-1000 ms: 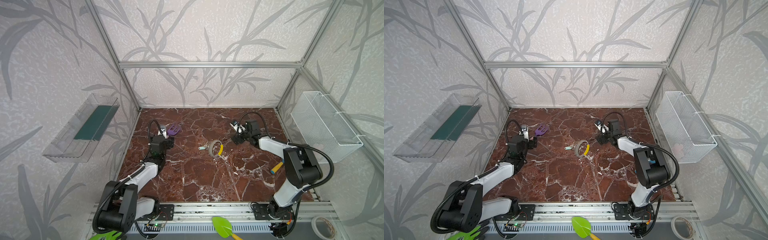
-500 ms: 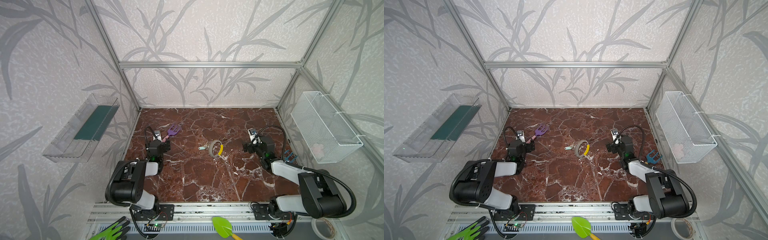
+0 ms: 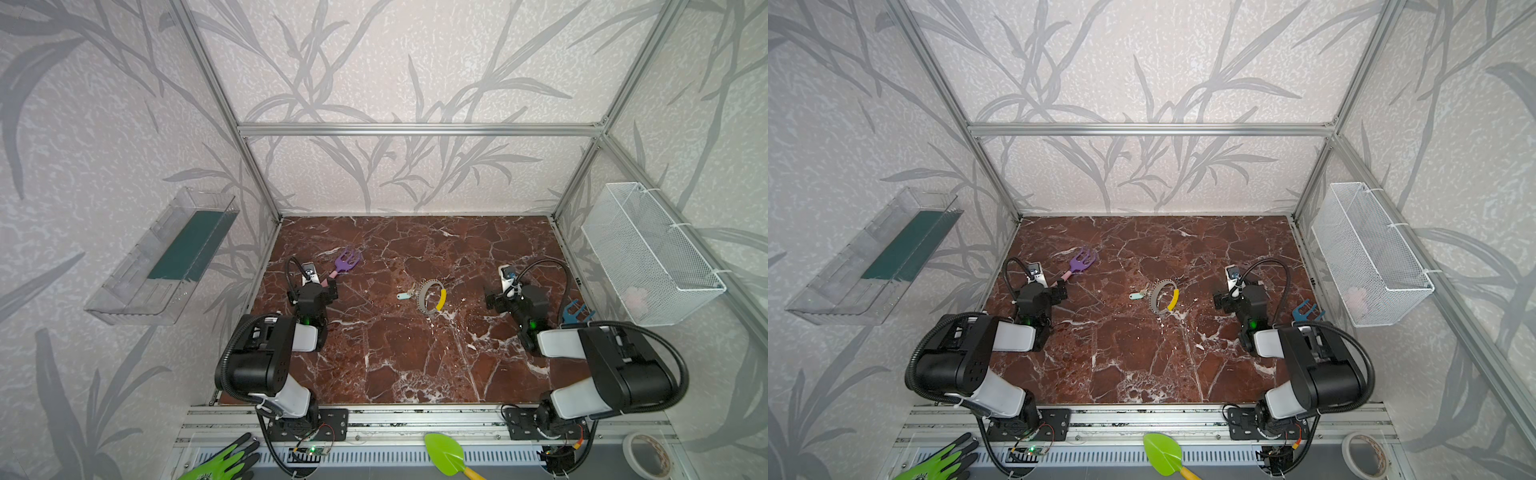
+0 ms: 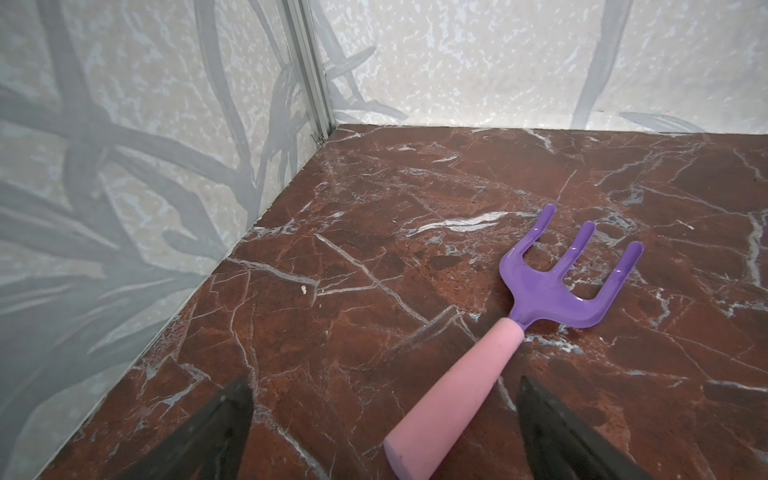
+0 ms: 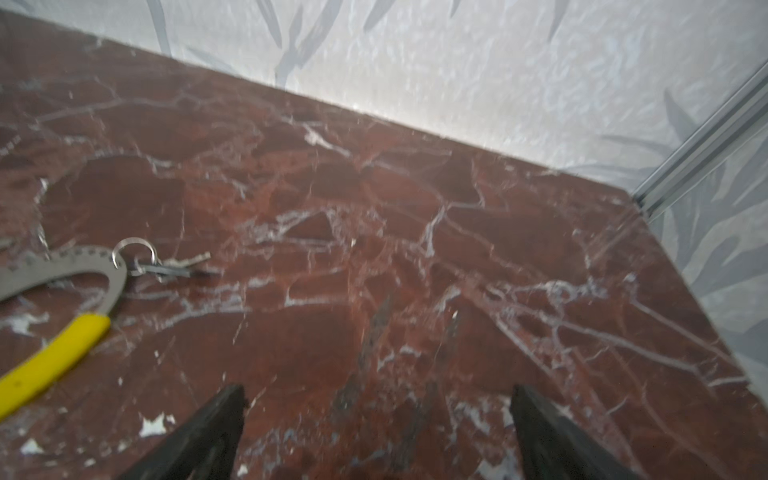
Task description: Put the keys on the keyring
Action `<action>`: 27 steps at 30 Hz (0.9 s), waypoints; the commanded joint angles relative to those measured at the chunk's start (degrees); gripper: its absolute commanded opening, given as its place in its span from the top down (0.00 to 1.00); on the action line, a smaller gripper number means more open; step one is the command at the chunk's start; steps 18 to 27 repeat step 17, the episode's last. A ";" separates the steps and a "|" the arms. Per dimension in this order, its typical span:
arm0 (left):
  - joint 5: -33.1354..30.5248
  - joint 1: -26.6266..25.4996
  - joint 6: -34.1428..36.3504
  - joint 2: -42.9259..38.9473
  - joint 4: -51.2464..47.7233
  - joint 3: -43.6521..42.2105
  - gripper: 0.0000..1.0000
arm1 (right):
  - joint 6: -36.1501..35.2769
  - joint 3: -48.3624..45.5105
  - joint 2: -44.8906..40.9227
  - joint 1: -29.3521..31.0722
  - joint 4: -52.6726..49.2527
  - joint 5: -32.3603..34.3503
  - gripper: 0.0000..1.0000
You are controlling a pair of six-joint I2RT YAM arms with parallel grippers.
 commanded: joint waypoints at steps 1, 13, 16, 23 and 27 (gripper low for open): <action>-1.48 0.14 -1.80 -0.01 0.35 1.06 0.01 | 0.42 -0.11 0.57 0.08 7.89 1.08 0.01; -1.47 0.02 -1.58 0.26 0.00 1.38 0.01 | 1.52 2.98 1.41 -0.17 3.58 2.36 0.01; -1.49 0.04 -1.64 0.23 0.10 1.31 0.01 | 1.56 2.98 1.46 -0.18 3.85 2.35 0.01; -1.51 0.03 -1.61 0.20 0.51 1.23 0.01 | 1.55 2.87 1.54 -0.14 4.17 2.38 0.01; -1.51 0.03 -1.61 0.20 0.51 1.23 0.01 | 1.55 2.87 1.54 -0.14 4.17 2.38 0.01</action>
